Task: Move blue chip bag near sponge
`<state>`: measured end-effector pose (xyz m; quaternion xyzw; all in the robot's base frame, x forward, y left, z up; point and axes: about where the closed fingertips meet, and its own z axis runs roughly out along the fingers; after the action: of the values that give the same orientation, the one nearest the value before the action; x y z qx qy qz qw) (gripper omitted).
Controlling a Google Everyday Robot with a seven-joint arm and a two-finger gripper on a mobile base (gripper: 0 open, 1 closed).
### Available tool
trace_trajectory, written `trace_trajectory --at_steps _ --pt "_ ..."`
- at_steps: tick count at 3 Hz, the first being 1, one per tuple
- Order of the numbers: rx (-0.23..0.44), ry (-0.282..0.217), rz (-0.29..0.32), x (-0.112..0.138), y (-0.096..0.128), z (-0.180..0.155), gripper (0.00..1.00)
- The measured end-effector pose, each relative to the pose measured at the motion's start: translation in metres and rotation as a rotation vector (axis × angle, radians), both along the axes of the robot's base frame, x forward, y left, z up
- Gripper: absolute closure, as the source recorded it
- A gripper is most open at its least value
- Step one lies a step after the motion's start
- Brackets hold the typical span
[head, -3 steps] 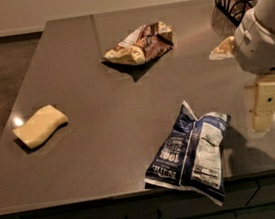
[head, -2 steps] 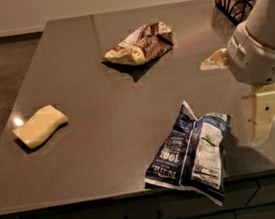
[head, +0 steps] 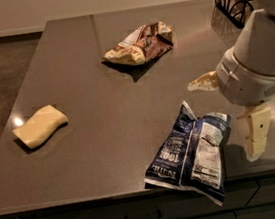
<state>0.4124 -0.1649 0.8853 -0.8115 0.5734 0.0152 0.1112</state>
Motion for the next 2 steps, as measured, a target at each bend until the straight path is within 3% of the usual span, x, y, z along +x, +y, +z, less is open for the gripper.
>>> trace_trajectory --at_steps 1,2 --pt "0.0 0.001 0.048 0.004 0.012 -0.012 0.0" --pt "-0.006 -0.002 0.053 0.012 0.024 -0.019 0.16"
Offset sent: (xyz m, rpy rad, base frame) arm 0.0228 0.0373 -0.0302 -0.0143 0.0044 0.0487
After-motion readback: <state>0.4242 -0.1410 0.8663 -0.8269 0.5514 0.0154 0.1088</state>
